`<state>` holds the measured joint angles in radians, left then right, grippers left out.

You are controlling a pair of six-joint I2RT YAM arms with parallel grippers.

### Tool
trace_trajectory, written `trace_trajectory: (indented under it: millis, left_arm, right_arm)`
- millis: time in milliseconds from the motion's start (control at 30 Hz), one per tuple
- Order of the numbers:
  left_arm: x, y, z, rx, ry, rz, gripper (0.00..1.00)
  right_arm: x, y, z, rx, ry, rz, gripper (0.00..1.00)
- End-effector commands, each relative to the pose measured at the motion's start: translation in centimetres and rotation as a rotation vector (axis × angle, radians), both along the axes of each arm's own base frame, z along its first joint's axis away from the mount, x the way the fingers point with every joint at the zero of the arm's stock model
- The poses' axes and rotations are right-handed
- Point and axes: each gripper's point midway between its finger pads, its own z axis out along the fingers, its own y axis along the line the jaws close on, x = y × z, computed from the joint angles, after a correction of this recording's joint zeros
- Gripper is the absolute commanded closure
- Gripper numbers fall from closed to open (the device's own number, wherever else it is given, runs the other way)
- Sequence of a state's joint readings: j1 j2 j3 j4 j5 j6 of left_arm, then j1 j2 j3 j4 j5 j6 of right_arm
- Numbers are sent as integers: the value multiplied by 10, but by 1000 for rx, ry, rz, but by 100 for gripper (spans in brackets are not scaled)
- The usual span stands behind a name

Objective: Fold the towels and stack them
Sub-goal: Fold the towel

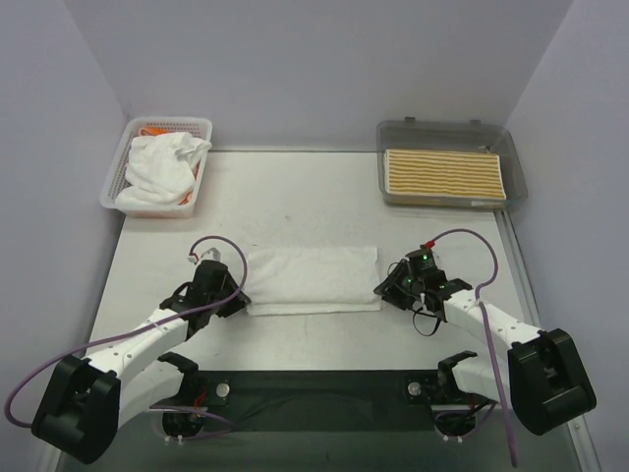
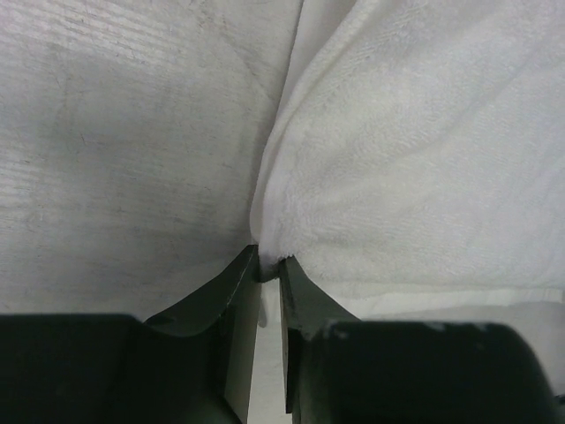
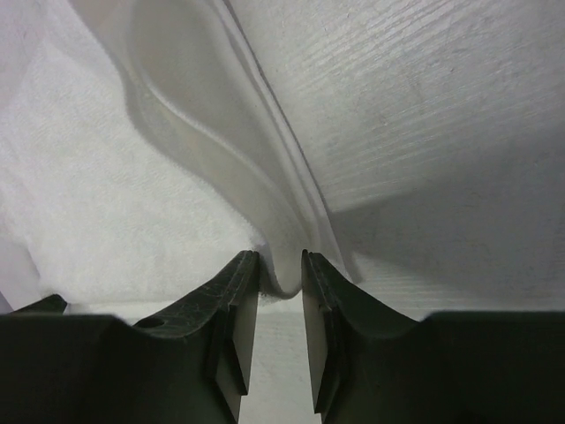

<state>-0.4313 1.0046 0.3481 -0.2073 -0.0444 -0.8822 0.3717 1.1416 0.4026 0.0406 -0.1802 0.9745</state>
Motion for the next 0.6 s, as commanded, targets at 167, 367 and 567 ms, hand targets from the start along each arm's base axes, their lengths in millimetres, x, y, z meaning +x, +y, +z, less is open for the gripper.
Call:
trace_trajectory:
  millis: [167,367,567]
  left_arm:
    - [13,-7,19,-19,-70,-19,81]
    - [16,-5,25,0,-88,-27,82]
    - [21,-7,34,5,-106,-46,82]
  right_arm:
    - [4,-1,8,-11,-11,10,89]
    - [7,-4,17,-40,-26,22,98]
    - [13,-4,28,-53,-49,39,100]
